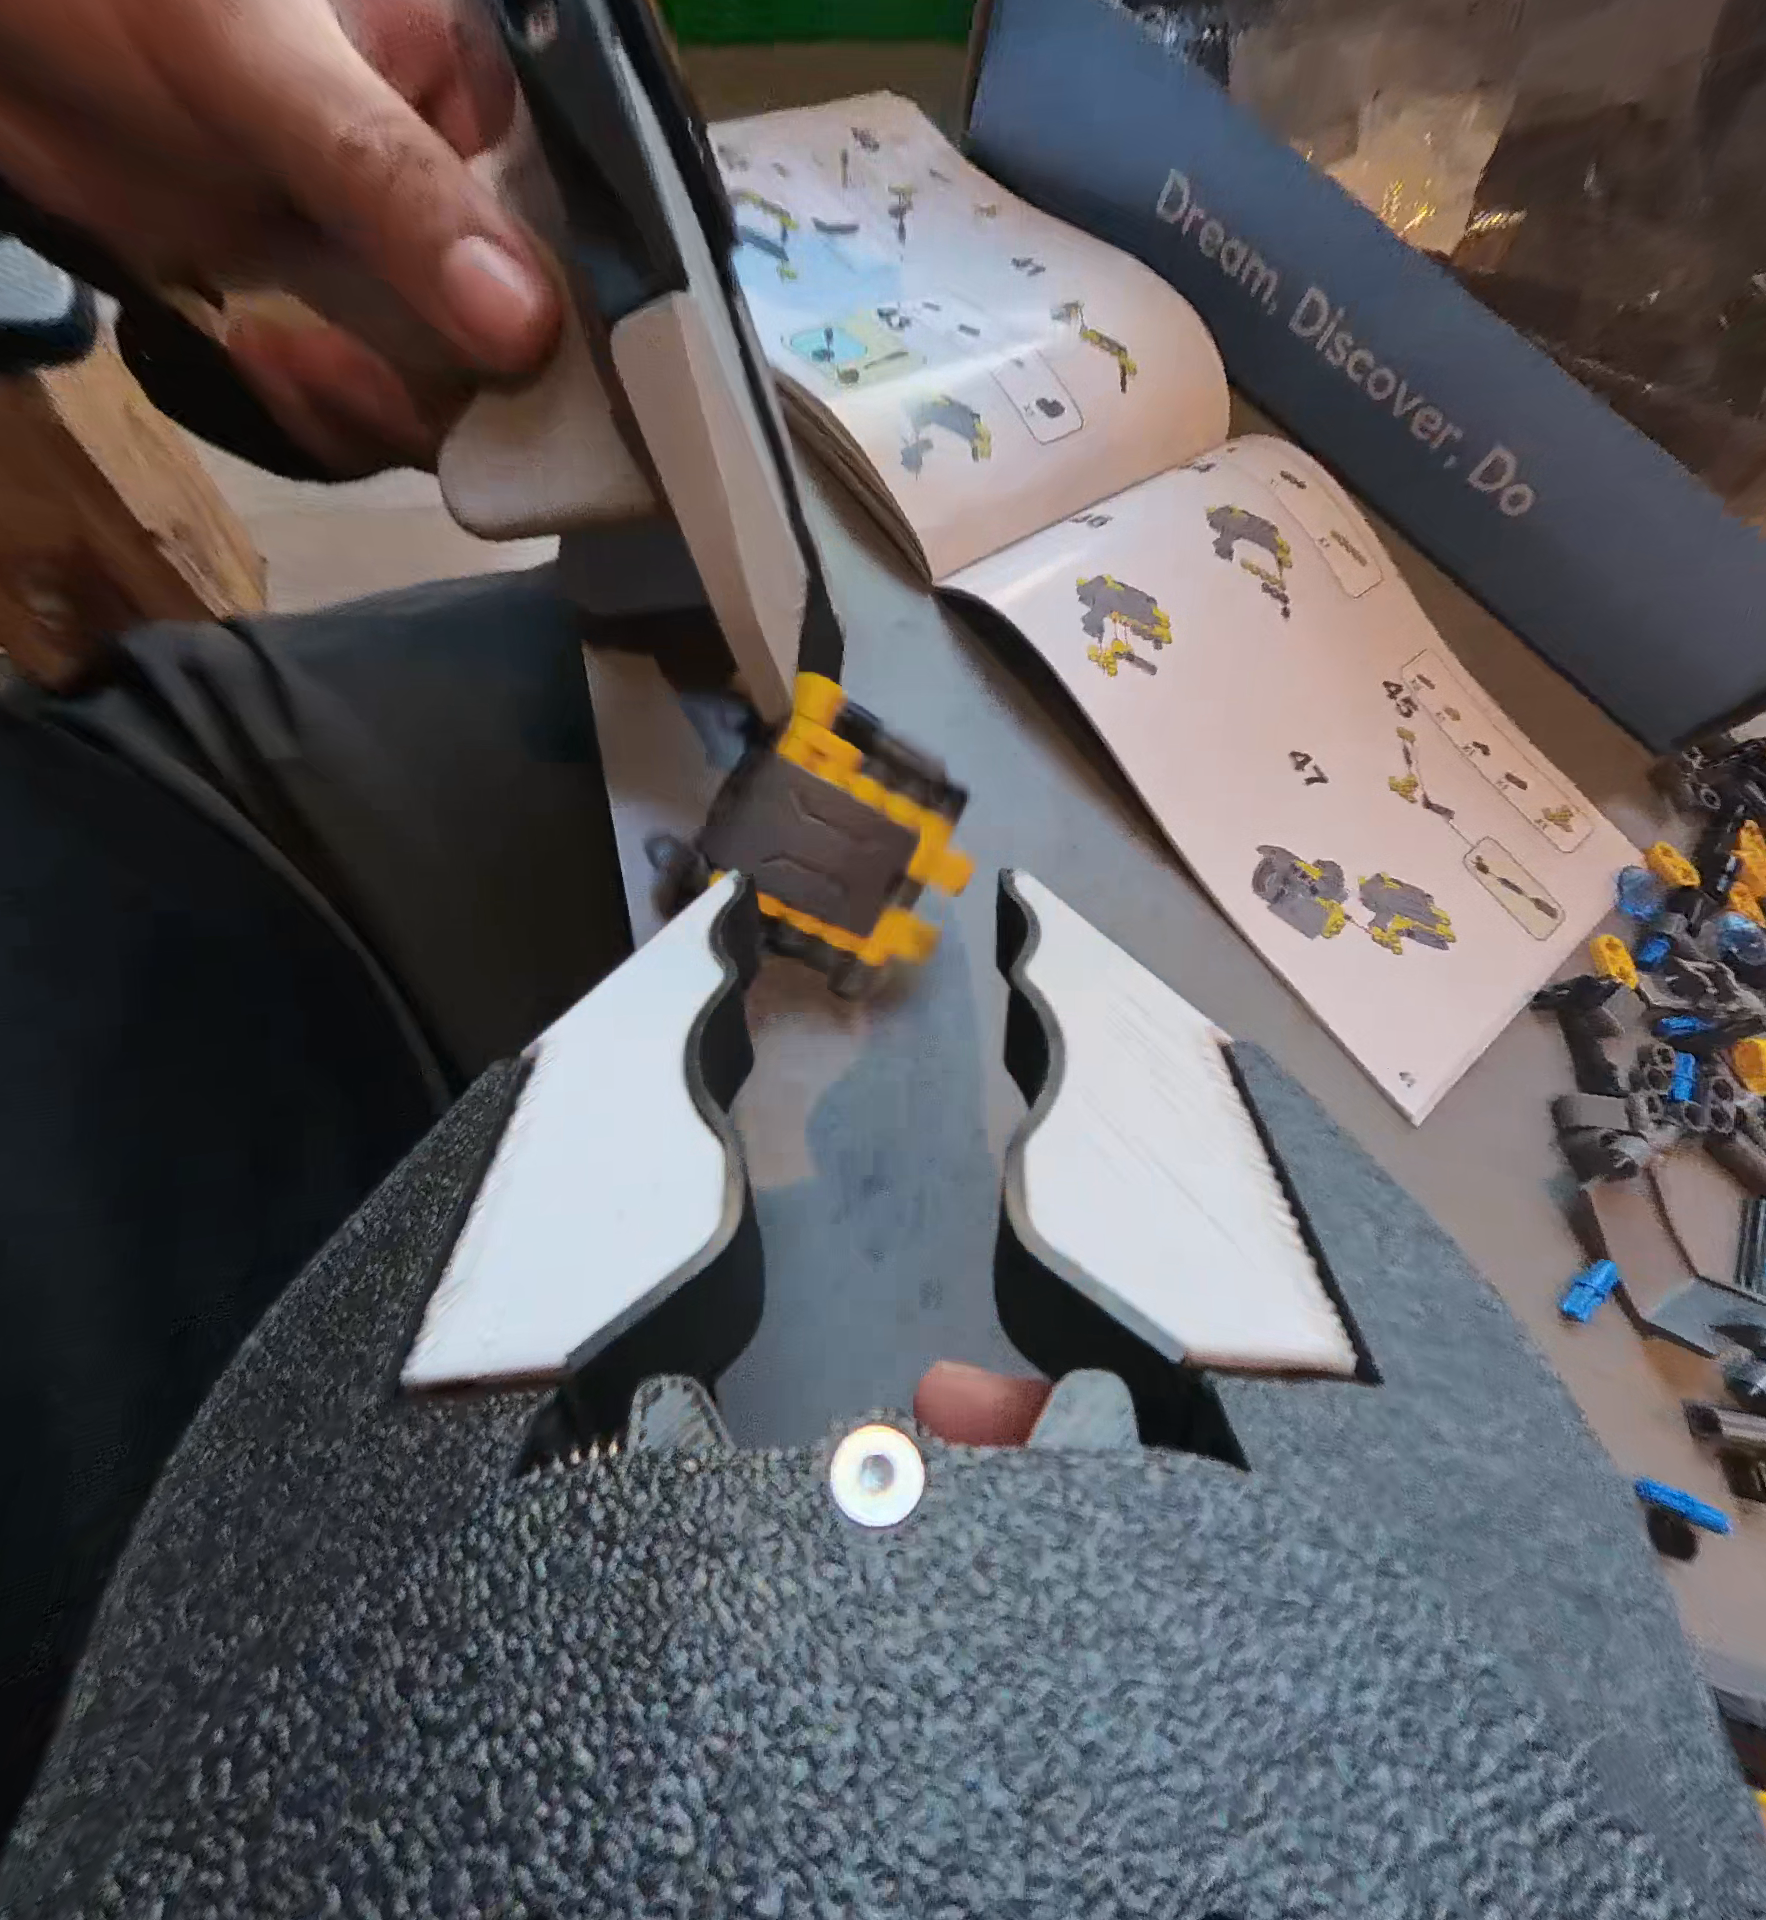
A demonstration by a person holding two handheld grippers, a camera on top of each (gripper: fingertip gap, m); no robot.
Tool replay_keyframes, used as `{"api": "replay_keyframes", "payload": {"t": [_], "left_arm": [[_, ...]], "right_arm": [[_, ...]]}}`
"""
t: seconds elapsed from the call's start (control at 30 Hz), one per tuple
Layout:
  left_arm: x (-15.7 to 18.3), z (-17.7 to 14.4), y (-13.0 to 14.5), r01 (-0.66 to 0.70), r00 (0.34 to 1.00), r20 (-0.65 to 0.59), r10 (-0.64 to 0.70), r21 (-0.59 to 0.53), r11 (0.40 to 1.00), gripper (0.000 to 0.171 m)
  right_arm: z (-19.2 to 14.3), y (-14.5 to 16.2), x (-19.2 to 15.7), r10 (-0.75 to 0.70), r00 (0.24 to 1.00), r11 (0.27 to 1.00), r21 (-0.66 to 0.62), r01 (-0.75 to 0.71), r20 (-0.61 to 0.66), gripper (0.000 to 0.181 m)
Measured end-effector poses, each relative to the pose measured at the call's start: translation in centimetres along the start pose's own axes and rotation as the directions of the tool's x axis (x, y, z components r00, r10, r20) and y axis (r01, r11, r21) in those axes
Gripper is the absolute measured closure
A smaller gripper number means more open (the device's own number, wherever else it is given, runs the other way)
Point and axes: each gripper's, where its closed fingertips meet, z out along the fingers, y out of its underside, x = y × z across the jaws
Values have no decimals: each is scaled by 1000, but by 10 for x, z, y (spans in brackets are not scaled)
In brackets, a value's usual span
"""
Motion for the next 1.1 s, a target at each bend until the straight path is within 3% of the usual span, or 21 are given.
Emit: {"api": "replay_keyframes", "payload": {"t": [0.23,0.33,0.43,0.6,0.9,1.0,1.1], "left_arm": [[-9,-4,0,-125,984,122,127,-21,992,134],[-12,-16,-4,-203,959,202,199,-3,979,114],[-13,-32,-7,-311,911,287,298,2,950,114],[-11,-43,1,-438,851,322,414,0,899,115],[-4,-28,6,-553,794,280,539,-36,833,118],[5,-28,1,-629,747,268,608,-11,777,126],[12,-30,-6,-701,690,281,667,31,712,121]], "right_arm": [[3,3,4,28,1000,1000,-14,-28,2,143],[-6,0,4,64,998,998,9,-64,7,142],[-16,4,5,106,994,994,21,-106,-2,142],[-23,22,-4,186,982,983,1,-186,13,138],[-9,22,-13,235,970,972,10,-236,68,135],[-8,18,-13,242,967,969,30,-245,84,135],[-9,12,-10,248,964,966,54,-254,96,134]]}}
